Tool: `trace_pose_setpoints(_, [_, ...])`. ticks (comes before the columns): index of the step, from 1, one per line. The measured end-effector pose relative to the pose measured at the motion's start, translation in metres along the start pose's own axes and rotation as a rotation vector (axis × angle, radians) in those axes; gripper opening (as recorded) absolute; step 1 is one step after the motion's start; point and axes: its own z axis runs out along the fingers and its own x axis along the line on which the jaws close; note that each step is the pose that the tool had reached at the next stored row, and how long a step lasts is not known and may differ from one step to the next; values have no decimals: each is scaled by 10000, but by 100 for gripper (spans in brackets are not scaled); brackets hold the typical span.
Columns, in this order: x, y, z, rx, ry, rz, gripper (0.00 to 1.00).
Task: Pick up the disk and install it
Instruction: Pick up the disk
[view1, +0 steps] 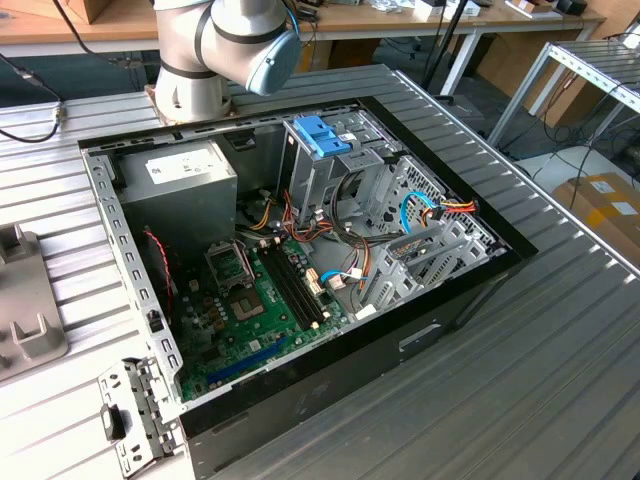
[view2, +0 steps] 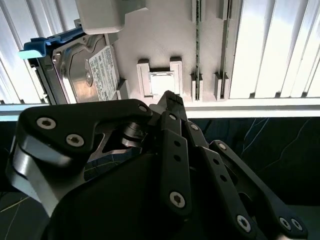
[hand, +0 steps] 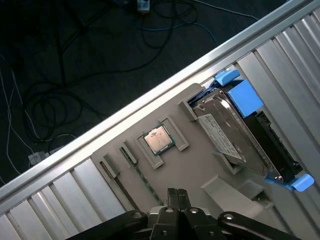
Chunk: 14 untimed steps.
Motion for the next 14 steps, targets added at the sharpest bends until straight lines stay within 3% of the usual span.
trace_pose_setpoints(14, [0,0,0,-27,46,-1033,10])
